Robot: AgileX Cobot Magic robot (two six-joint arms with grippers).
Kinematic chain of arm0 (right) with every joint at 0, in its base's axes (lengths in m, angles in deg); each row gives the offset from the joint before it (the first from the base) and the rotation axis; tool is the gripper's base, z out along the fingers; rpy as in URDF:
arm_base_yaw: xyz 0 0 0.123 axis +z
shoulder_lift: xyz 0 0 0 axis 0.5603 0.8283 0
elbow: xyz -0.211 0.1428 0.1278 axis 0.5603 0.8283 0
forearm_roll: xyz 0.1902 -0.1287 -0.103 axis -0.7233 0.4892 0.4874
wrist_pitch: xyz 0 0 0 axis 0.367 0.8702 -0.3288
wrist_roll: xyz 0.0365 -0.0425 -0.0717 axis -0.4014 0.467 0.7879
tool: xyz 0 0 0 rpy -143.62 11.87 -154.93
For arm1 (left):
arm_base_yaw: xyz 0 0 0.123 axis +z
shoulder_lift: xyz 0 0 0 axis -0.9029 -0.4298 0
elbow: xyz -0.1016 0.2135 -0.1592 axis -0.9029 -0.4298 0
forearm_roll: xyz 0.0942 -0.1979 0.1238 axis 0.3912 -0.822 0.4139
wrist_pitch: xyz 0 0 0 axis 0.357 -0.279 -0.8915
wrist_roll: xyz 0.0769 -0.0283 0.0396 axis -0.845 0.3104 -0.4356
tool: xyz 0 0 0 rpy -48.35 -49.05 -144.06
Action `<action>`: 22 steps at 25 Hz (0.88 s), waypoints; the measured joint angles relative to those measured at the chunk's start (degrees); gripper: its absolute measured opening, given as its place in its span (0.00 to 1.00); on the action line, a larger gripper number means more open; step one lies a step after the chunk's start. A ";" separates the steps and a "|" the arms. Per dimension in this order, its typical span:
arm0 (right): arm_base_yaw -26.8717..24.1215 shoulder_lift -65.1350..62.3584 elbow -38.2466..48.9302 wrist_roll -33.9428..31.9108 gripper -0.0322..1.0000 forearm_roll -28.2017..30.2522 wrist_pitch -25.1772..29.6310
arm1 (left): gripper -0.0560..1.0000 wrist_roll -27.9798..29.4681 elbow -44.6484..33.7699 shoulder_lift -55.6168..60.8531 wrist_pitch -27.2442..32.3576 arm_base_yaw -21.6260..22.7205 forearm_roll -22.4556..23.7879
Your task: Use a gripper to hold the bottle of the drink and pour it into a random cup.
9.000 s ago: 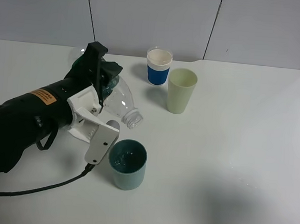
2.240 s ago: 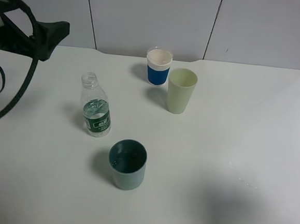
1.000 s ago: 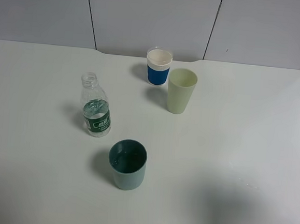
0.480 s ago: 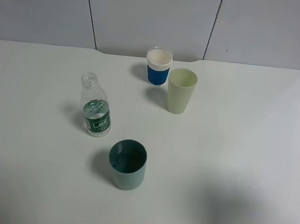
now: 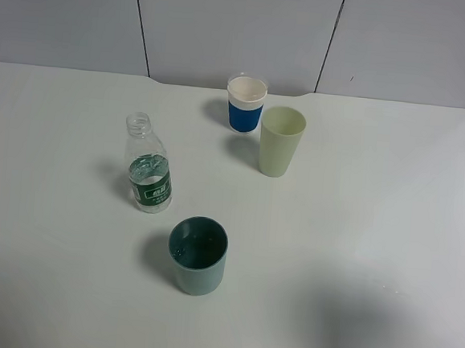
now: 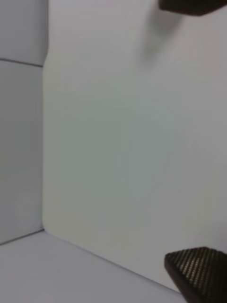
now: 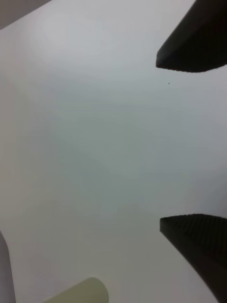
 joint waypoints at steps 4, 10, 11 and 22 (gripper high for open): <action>0.00 0.00 0.00 0.00 0.65 0.00 0.00 | 0.99 -0.40 -1.23 2.80 0.01 1.05 -0.65; 0.00 0.00 0.00 0.00 0.65 0.00 0.00 | 0.99 -0.40 -4.63 6.25 0.06 1.05 -1.65; 0.00 0.00 0.00 0.00 0.65 0.00 0.00 | 0.99 -0.40 -5.24 6.50 0.06 1.05 -2.04; 0.00 0.00 0.00 0.00 0.65 0.00 0.00 | 0.99 -0.22 -9.06 6.65 4.29 1.05 -3.79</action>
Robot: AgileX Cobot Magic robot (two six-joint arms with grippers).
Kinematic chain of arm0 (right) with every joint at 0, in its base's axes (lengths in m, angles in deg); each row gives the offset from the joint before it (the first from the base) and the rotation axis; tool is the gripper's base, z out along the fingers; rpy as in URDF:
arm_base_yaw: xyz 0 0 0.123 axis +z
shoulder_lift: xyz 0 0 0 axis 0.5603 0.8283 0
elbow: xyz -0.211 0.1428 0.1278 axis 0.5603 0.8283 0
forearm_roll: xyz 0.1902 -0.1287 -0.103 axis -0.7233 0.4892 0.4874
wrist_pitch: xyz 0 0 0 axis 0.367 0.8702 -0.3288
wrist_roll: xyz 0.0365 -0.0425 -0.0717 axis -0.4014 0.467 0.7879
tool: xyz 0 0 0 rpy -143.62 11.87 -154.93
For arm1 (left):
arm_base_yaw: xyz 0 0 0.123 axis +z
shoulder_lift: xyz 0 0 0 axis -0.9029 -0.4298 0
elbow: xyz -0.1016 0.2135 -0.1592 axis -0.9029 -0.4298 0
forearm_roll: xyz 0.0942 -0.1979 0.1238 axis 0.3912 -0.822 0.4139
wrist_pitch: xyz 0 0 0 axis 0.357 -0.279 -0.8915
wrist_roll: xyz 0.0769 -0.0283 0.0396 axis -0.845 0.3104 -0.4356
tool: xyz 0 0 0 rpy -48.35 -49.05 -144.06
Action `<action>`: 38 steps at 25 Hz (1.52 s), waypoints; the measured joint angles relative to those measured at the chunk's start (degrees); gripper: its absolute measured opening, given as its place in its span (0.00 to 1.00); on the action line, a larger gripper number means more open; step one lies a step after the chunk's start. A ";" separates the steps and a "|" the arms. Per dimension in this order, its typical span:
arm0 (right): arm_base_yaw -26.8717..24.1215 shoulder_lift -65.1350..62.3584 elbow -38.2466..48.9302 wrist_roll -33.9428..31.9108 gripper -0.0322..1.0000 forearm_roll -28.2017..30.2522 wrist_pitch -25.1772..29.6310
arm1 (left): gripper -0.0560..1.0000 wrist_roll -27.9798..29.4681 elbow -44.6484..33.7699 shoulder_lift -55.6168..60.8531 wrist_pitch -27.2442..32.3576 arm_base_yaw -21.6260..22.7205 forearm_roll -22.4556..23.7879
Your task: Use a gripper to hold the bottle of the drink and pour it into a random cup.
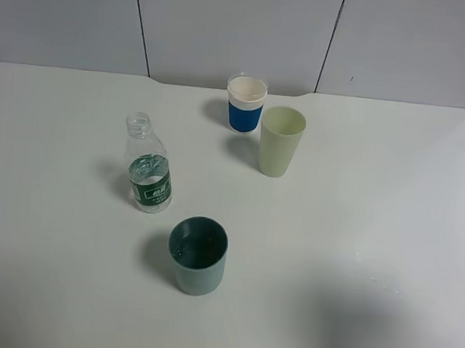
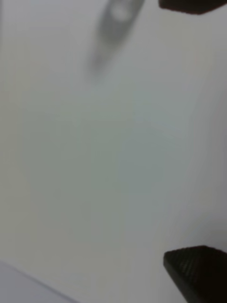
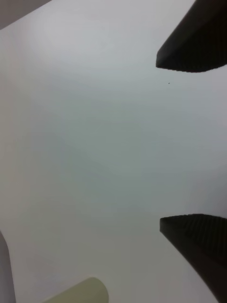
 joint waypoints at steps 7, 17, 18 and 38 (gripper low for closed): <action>0.00 0.00 0.00 0.00 0.65 0.00 0.00 | 0.99 0.00 -0.05 0.00 0.16 0.00 -0.06; 0.00 0.00 0.00 0.00 0.65 0.00 0.00 | 0.99 0.05 -0.05 0.00 0.16 0.00 -0.06; 0.00 0.00 0.00 0.00 0.65 0.00 0.00 | 0.99 0.05 -0.05 0.00 0.16 0.00 -0.06; 0.00 0.00 0.00 0.00 0.65 0.00 0.00 | 0.99 0.05 -0.05 0.00 0.16 0.00 -0.06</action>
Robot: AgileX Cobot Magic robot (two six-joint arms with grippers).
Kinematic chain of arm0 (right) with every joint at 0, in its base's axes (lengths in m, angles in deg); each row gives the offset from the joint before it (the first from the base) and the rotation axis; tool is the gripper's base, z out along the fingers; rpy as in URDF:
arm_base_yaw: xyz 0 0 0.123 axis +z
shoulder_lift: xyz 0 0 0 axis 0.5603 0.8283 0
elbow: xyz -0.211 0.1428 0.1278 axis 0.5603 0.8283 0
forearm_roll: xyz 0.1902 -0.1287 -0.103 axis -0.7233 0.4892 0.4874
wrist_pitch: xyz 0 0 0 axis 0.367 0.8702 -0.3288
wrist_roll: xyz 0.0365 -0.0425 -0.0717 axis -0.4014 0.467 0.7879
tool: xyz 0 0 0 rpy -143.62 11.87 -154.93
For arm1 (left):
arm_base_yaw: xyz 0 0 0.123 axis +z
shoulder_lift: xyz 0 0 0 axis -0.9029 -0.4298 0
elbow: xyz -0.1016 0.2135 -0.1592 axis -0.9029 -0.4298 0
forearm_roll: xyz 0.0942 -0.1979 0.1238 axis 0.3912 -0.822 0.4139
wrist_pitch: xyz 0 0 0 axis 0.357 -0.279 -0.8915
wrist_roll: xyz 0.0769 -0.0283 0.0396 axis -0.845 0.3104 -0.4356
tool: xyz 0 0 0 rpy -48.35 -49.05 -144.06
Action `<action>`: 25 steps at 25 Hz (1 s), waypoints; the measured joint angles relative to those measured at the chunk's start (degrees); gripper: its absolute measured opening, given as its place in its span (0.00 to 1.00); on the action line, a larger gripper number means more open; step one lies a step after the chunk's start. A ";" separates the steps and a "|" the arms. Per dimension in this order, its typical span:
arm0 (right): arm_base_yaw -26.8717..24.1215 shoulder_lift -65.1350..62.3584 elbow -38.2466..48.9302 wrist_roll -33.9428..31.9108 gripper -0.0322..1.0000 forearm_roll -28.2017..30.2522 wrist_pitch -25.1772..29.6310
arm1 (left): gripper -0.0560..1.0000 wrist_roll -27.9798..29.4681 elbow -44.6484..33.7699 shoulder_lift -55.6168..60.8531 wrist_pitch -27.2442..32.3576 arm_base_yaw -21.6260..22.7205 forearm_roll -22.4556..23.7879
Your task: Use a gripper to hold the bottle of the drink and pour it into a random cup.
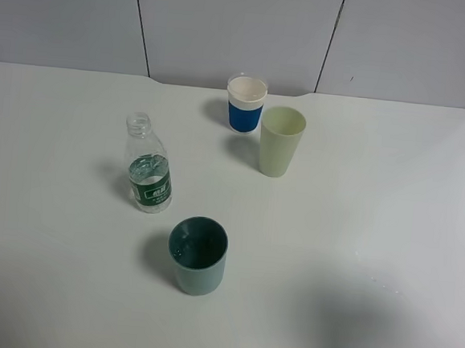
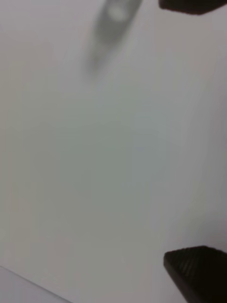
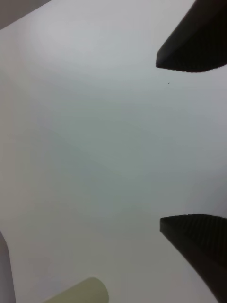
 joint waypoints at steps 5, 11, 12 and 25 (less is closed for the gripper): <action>0.00 0.00 0.00 0.00 0.65 0.00 0.00 | 0.99 0.00 0.00 0.00 0.00 0.00 0.00; 0.00 0.00 0.00 0.00 0.65 0.00 0.00 | 0.99 0.00 0.00 0.00 0.00 0.00 0.00; 0.00 0.00 0.00 0.00 0.65 0.00 0.00 | 0.99 0.00 0.00 0.00 0.00 0.00 0.00; 0.00 0.00 0.00 0.00 0.65 0.00 0.00 | 0.99 0.00 0.00 0.00 0.06 0.00 -0.06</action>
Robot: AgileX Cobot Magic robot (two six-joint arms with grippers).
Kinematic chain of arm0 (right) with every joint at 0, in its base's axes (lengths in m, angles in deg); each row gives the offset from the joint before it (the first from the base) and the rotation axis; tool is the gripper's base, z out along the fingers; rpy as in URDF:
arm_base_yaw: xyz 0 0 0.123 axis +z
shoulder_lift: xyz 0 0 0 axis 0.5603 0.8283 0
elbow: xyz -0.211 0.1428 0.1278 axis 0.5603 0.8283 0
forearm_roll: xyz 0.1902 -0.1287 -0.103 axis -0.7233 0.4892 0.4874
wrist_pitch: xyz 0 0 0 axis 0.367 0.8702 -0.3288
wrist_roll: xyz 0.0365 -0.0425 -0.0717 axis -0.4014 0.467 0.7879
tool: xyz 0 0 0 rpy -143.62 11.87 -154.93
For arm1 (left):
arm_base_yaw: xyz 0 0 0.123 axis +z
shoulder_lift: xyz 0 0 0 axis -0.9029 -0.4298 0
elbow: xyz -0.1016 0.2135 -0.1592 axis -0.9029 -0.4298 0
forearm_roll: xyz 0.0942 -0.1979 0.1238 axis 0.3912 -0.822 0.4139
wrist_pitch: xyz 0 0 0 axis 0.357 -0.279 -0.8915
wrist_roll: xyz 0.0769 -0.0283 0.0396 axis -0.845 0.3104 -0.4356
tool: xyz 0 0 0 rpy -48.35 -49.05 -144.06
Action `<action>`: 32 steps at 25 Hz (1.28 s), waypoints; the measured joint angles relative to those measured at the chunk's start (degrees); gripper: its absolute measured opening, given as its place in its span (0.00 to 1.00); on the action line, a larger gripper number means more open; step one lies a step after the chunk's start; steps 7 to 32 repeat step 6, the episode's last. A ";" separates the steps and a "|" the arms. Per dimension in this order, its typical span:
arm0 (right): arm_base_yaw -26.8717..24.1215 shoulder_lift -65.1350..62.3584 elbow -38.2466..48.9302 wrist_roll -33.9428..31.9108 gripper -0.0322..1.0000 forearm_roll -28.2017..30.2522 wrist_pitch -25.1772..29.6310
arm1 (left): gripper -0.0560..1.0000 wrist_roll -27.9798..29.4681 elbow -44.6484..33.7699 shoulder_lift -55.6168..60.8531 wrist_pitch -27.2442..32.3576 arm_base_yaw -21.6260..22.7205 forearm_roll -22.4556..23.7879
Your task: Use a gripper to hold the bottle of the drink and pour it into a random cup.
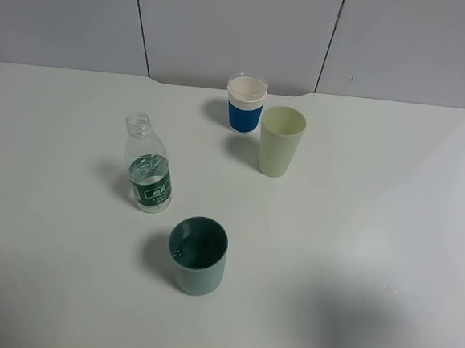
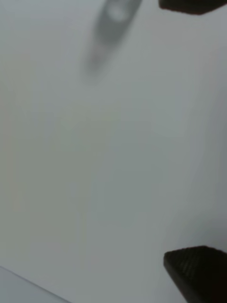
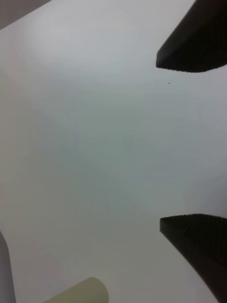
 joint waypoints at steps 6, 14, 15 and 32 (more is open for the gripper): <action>0.00 0.00 0.00 0.00 0.65 0.00 0.00 | 0.99 0.00 0.00 0.00 0.00 0.00 0.00; 0.00 0.00 0.00 0.00 0.65 0.00 0.00 | 0.99 0.00 0.00 0.00 0.00 0.00 0.00; 0.00 0.00 0.00 0.00 0.65 0.00 0.00 | 0.99 0.00 0.00 0.00 0.00 0.00 0.00; 0.00 0.00 0.00 0.00 0.65 0.00 0.00 | 0.99 0.00 0.00 0.00 0.00 0.00 0.00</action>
